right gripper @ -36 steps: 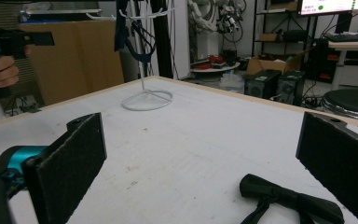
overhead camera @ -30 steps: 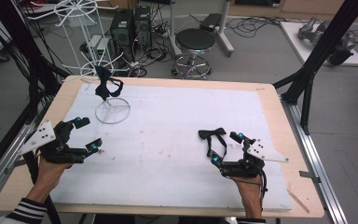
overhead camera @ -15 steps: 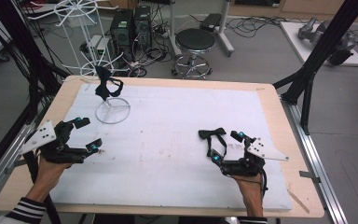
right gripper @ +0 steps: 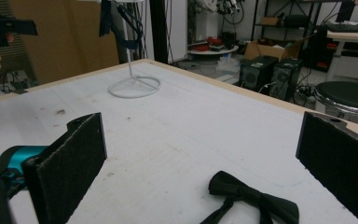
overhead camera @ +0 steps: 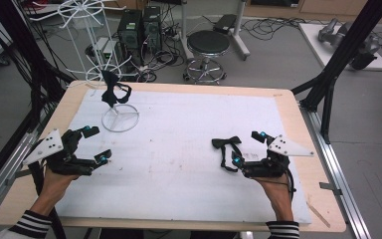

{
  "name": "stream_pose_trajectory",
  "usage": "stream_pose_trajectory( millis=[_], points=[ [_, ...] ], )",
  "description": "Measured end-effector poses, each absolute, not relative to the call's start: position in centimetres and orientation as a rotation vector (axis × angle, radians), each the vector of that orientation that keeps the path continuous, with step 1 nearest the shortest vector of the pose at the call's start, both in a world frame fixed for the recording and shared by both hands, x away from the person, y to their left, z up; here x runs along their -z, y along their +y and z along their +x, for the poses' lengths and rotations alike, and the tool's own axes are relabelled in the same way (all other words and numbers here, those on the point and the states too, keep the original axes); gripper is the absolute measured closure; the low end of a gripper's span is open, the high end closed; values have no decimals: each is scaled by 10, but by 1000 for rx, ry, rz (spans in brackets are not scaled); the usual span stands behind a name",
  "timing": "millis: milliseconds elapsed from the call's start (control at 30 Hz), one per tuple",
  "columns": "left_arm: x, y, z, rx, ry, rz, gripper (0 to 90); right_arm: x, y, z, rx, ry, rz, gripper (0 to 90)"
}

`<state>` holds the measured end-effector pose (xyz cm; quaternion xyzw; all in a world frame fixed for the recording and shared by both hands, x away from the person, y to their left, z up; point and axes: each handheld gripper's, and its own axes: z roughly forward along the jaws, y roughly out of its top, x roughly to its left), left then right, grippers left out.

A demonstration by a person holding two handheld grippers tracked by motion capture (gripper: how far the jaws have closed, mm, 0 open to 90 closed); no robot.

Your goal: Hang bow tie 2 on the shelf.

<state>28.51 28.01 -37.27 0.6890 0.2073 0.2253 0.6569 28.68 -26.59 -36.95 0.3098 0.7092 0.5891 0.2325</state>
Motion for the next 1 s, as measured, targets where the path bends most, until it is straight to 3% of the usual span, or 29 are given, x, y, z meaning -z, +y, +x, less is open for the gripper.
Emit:
stream_pose_trajectory(
  millis=[1000],
  points=[
    [377,273,287,-485,454,1603,134,350,-279,359,-1313,2312,779,12]
  ],
)
